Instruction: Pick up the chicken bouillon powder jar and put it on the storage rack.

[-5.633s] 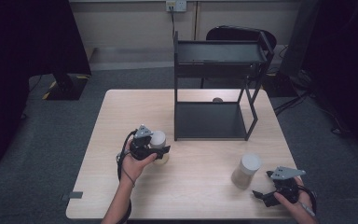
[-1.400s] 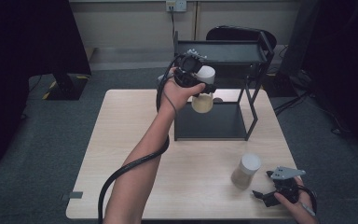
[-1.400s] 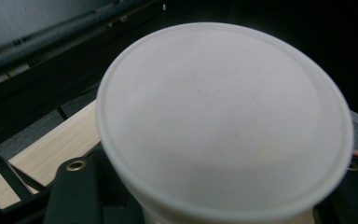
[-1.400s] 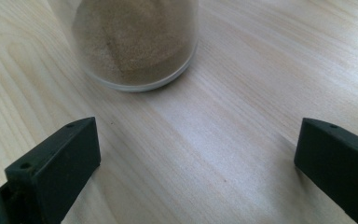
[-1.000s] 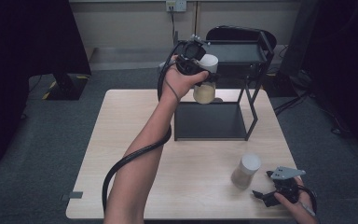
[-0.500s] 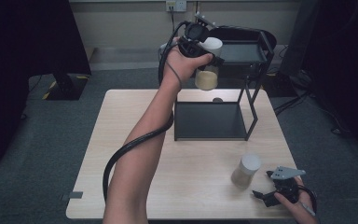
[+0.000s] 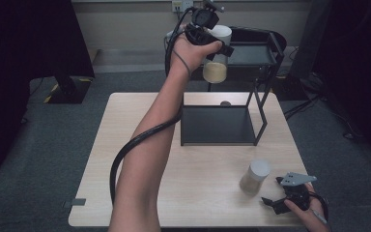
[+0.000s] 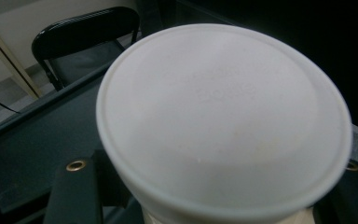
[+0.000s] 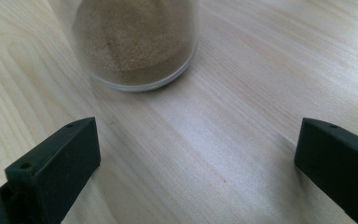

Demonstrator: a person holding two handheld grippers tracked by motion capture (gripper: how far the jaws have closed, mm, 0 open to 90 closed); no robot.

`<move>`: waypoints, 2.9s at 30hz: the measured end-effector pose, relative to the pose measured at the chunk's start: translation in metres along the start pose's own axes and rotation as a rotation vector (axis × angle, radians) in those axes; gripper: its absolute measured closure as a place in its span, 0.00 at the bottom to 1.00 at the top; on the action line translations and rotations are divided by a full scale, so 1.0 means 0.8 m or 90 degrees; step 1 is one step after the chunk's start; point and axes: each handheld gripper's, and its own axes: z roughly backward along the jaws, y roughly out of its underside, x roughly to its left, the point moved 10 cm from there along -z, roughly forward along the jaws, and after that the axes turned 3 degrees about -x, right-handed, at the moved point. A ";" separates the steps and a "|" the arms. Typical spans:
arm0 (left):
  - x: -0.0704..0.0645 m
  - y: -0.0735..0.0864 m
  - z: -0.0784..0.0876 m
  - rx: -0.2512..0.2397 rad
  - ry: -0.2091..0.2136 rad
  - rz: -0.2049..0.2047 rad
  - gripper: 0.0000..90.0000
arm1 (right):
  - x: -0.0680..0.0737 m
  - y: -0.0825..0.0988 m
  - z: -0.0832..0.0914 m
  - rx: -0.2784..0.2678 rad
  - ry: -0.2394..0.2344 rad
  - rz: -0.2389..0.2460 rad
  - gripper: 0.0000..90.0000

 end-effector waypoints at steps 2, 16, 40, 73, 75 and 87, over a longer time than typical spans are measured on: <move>0.003 -0.004 0.000 -0.003 -0.002 0.002 0.39 | 0.000 0.000 0.000 0.000 0.000 0.000 0.00; 0.027 -0.032 -0.004 -0.019 -0.036 0.018 0.39 | 0.000 0.000 0.000 0.000 0.000 0.000 0.00; 0.061 -0.042 -0.042 -0.022 -0.092 0.045 0.39 | 0.000 0.000 0.000 0.000 0.000 -0.001 0.00; 0.064 -0.016 -0.053 -0.054 -0.097 0.084 0.11 | 0.000 0.000 0.000 0.000 0.000 -0.001 0.00; 0.062 -0.013 -0.049 -0.056 -0.090 0.086 0.08 | 0.000 0.000 0.000 0.000 0.000 -0.001 0.00; 0.048 0.007 -0.026 -0.079 -0.050 0.097 0.00 | 0.000 0.000 0.000 0.000 0.000 -0.001 0.00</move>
